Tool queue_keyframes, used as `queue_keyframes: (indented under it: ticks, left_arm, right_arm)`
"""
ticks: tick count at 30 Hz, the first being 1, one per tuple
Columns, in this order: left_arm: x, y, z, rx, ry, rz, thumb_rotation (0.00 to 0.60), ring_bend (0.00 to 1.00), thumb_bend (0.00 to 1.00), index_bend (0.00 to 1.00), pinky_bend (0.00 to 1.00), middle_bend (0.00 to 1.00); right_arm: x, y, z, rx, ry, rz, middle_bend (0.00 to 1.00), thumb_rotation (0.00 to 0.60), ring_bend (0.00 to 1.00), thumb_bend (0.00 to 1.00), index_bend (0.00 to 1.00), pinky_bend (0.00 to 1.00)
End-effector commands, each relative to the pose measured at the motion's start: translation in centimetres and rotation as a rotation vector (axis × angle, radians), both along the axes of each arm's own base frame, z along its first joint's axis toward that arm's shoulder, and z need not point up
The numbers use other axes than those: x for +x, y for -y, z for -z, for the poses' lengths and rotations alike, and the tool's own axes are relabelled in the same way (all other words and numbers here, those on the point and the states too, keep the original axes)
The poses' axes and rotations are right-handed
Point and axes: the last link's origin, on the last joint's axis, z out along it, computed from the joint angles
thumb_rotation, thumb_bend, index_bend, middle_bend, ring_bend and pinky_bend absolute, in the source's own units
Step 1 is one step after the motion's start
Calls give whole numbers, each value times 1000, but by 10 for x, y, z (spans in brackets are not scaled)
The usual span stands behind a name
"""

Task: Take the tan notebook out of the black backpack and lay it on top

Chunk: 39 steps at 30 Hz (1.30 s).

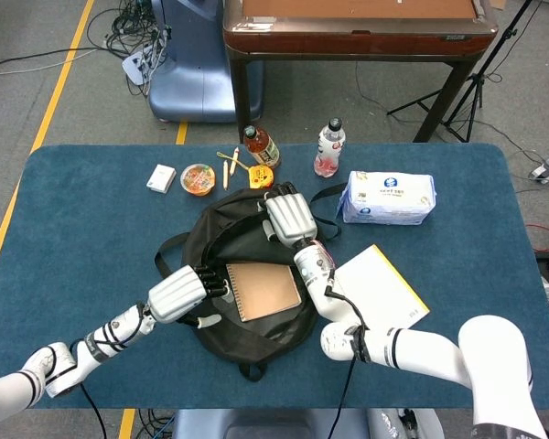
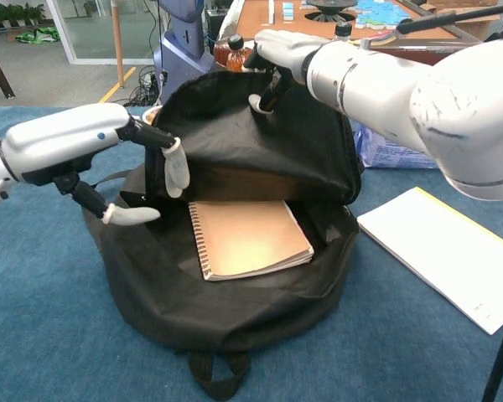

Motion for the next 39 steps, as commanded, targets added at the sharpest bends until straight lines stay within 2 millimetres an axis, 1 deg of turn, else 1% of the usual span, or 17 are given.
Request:
queue_keyframes:
  ticks: [1, 6, 10, 15, 21, 28, 39]
  left_arm:
    - [3, -4, 18, -9, -71, 37, 600, 344, 239, 360, 358, 366]
    - [5, -13, 31, -9, -136, 41, 600, 262, 239, 270, 303, 269]
    - [5, -20, 37, 45, -214, 112, 600, 232, 240, 234, 289, 230]
    - [5, -23, 45, 99, -284, 220, 600, 230, 240, 234, 288, 225]
    - [8, -28, 55, 121, -328, 289, 600, 229, 240, 226, 288, 219]
    - [7, -34, 66, 134, -389, 323, 600, 218, 240, 207, 287, 203]
    - [6, -40, 72, 141, -425, 326, 600, 206, 239, 197, 284, 188]
  right_arm:
    - [0, 1, 1, 3, -9, 0, 382, 600, 163, 622, 769, 150]
    - [1, 1, 3, 8, -14, -1, 382, 600, 163, 622, 769, 150]
    - [0, 1, 6, 16, -17, -2, 381, 600, 163, 622, 769, 150]
    - [0, 1, 10, 29, -24, -2, 380, 600, 163, 622, 769, 150]
    - [1, 0, 12, 40, -27, 0, 373, 600, 163, 622, 769, 150]
    - [1, 0, 12, 38, -25, -2, 373, 600, 162, 621, 769, 150]
    - [-3, 1, 11, 40, -26, 7, 373, 600, 162, 621, 769, 150]
